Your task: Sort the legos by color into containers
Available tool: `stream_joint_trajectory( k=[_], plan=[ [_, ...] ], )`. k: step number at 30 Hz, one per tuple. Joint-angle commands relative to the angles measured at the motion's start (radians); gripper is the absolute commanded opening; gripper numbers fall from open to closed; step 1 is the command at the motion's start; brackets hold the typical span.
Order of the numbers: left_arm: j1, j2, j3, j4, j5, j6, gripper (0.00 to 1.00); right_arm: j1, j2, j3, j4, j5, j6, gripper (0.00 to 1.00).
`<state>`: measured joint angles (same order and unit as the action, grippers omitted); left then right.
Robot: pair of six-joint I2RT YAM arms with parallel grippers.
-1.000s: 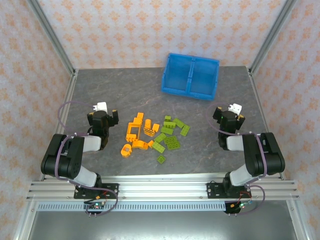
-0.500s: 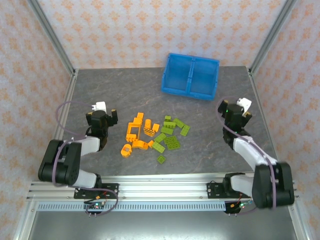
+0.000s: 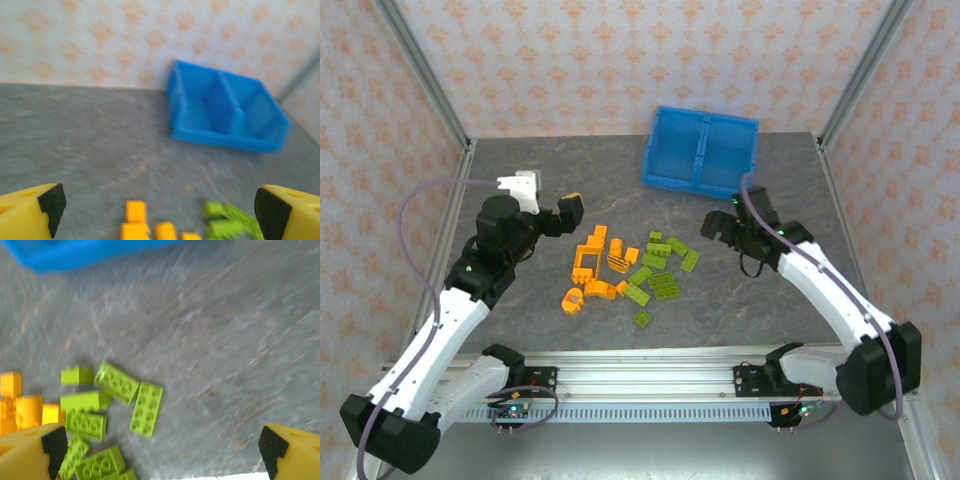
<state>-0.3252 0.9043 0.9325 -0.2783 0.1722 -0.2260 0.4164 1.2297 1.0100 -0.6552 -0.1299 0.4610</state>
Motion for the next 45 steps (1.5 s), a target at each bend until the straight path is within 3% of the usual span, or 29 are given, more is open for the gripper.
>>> stream_joint_trajectory(
  k=[1,6,9,12,15,18,27,33,39,45],
  plan=[
    [-0.051,0.041,0.164,-0.419,0.195,0.079,1.0,0.082,0.09,0.067,-0.108,0.016,0.018,0.99],
    [-0.075,0.105,0.304,-0.632,0.377,0.216,1.0,0.154,0.243,0.082,-0.028,-0.007,0.024,0.99],
    [-0.107,0.129,0.295,-0.668,0.474,0.305,0.99,0.169,0.332,0.111,-0.029,0.088,0.029,0.99],
    [-0.177,0.111,0.246,-0.652,0.469,0.394,0.99,0.168,0.395,0.118,-0.03,0.168,0.082,0.99],
    [-0.235,0.079,0.168,-0.588,0.477,0.48,0.99,0.168,0.437,0.094,0.026,0.13,0.113,0.98],
    [-0.275,0.07,0.119,-0.537,0.469,0.525,0.99,0.169,0.476,0.078,0.063,0.114,0.143,0.91],
    [-0.286,0.032,0.001,-0.446,0.42,0.562,0.99,0.17,0.566,0.069,0.101,0.101,0.17,0.75],
    [-0.285,-0.026,-0.058,-0.39,0.376,0.573,0.99,0.176,0.545,0.002,0.132,0.07,0.186,0.65],
    [-0.285,-0.036,-0.067,-0.376,0.344,0.573,0.99,0.178,0.513,-0.062,0.145,0.077,0.206,0.41],
    [-0.285,-0.05,-0.075,-0.361,0.373,0.58,0.99,0.177,0.289,-0.097,0.14,0.166,0.217,0.34]
  ],
)
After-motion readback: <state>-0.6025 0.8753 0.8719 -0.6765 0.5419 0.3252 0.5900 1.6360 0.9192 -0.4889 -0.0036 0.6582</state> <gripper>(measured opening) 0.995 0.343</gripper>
